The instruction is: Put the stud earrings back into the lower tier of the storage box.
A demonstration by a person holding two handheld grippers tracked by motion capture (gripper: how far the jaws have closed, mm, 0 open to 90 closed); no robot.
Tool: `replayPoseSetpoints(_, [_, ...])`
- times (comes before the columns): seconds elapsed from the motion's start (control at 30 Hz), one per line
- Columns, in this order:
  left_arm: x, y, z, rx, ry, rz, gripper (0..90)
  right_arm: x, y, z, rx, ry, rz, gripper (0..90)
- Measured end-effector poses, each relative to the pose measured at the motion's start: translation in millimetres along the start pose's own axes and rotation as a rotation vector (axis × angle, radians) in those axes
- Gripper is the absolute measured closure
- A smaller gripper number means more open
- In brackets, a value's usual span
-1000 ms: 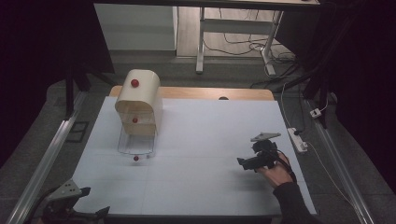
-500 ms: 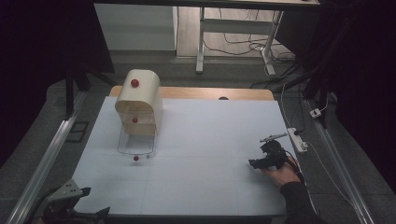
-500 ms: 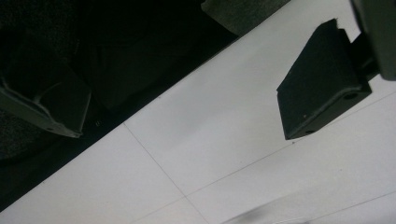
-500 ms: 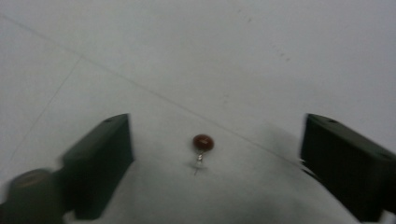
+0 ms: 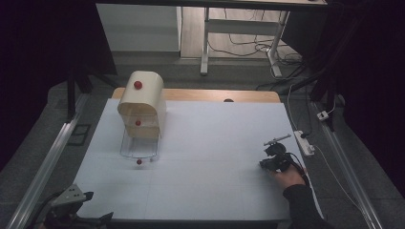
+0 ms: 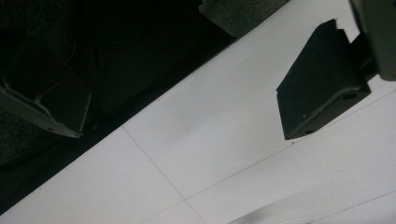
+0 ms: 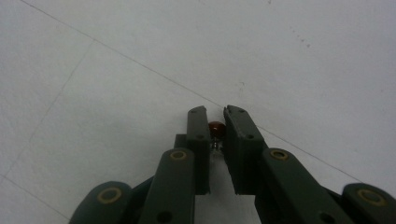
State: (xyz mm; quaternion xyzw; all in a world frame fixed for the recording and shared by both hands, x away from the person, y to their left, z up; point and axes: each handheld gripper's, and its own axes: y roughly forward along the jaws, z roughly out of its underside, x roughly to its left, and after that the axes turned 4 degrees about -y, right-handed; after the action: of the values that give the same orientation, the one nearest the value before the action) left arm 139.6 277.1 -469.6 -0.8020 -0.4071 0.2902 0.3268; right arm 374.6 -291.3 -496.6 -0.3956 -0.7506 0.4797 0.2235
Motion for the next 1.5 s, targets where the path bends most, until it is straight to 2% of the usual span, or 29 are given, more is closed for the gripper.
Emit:
replayPoseSetpoints(0.2, [-0.1, 0.3, -0.3, 0.002, 0.0, 0.0, 3.0, 0.0, -1.8, -0.3, -0.022, 0.015, -0.032, 81.1])
replayPoseSetpoints(0.47, [0.2, 0.1, -0.1, 0.001, -0.001, 0.0, 3.0, 17.9, -12.0, -9.0, -0.106, -0.059, -0.06, 81.1])
replayPoseSetpoints(0.8, [0.2, 0.2, -0.2, 0.001, -0.001, 0.0, 3.0, 35.3, -20.1, -18.7, -0.186, -0.098, -0.127, 81.0])
replayPoseSetpoints(1.37, [0.2, 0.2, -0.1, 0.001, -0.003, 0.0, 3.0, 80.3, -24.8, -39.7, -0.247, -0.227, -0.23, 81.0])
replayPoseSetpoints(1.5, [0.3, 0.4, -0.2, 0.002, -0.004, 0.0, 3.0, 88.2, -27.2, -44.4, -0.273, -0.231, -0.265, 80.9])
